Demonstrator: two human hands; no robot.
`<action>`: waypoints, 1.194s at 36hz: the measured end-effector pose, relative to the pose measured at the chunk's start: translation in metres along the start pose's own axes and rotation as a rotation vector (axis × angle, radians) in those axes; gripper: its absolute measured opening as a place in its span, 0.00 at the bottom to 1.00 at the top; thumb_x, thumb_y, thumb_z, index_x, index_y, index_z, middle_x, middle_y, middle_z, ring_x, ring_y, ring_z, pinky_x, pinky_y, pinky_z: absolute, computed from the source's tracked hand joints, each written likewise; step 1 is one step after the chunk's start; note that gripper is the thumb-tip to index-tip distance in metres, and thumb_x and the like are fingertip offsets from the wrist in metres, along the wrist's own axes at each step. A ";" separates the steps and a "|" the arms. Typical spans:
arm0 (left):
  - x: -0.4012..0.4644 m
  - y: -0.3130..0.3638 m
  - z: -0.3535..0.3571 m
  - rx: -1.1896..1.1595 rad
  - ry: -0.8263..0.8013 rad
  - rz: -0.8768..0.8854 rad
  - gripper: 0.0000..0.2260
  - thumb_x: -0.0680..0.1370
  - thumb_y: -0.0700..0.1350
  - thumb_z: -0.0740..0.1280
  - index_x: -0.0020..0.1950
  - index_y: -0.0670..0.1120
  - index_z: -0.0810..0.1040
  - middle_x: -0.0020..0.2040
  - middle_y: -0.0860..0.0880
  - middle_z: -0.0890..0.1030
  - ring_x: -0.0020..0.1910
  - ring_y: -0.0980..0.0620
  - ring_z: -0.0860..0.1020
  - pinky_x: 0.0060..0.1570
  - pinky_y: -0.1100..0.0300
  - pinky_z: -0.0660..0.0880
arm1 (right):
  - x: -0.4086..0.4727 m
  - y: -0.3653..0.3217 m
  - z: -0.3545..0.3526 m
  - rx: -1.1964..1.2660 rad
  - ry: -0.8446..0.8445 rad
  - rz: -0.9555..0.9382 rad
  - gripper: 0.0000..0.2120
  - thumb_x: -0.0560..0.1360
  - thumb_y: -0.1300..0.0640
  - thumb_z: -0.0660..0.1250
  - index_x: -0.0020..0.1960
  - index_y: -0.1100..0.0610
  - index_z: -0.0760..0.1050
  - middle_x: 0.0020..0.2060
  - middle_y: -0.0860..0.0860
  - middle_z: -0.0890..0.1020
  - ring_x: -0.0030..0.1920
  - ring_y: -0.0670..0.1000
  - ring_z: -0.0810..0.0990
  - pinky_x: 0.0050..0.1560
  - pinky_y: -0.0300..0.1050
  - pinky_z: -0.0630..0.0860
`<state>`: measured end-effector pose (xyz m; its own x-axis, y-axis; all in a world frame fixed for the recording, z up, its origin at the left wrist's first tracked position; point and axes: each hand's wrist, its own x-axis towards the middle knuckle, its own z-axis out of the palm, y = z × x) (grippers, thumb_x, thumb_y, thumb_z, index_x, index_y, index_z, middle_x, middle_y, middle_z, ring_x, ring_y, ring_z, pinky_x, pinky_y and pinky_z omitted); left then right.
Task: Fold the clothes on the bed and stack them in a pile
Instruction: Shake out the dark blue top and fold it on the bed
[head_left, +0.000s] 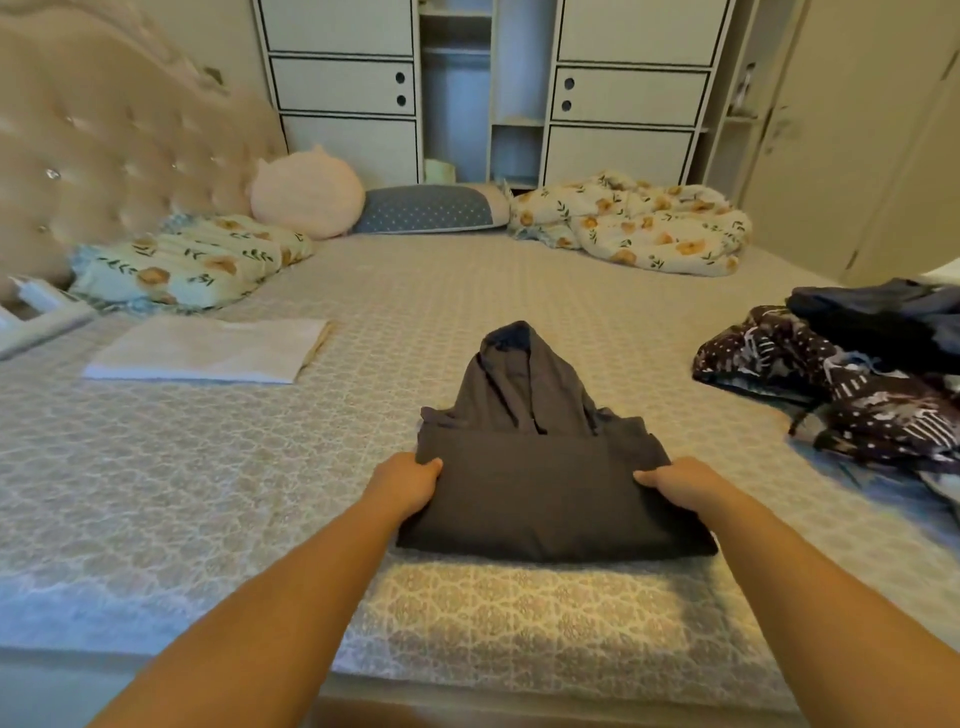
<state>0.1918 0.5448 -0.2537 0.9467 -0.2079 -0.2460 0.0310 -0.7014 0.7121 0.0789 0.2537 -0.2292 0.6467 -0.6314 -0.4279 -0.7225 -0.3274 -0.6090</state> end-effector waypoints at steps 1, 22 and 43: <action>0.002 -0.002 0.000 0.023 0.028 0.018 0.19 0.82 0.53 0.57 0.64 0.42 0.75 0.60 0.41 0.78 0.56 0.41 0.76 0.58 0.49 0.72 | 0.002 -0.002 0.001 -0.016 0.039 -0.030 0.26 0.78 0.48 0.64 0.67 0.66 0.68 0.62 0.61 0.75 0.56 0.61 0.76 0.50 0.50 0.71; 0.010 0.026 0.055 0.728 0.163 0.486 0.27 0.79 0.65 0.47 0.77 0.57 0.54 0.79 0.51 0.51 0.77 0.49 0.45 0.73 0.43 0.39 | 0.003 -0.017 0.070 -0.744 0.149 -0.695 0.33 0.78 0.34 0.49 0.78 0.46 0.47 0.78 0.47 0.46 0.77 0.50 0.42 0.74 0.55 0.41; 0.093 0.027 0.053 0.766 0.348 0.350 0.32 0.80 0.63 0.44 0.79 0.48 0.45 0.79 0.43 0.45 0.77 0.44 0.41 0.72 0.45 0.35 | 0.087 -0.036 0.061 -0.626 0.467 -0.509 0.32 0.78 0.36 0.50 0.73 0.56 0.60 0.71 0.54 0.66 0.73 0.55 0.59 0.73 0.56 0.53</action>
<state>0.2637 0.4706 -0.2920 0.9090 -0.3641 0.2027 -0.3804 -0.9236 0.0467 0.1761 0.2531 -0.2850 0.8563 -0.4817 0.1863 -0.4666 -0.8762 -0.1206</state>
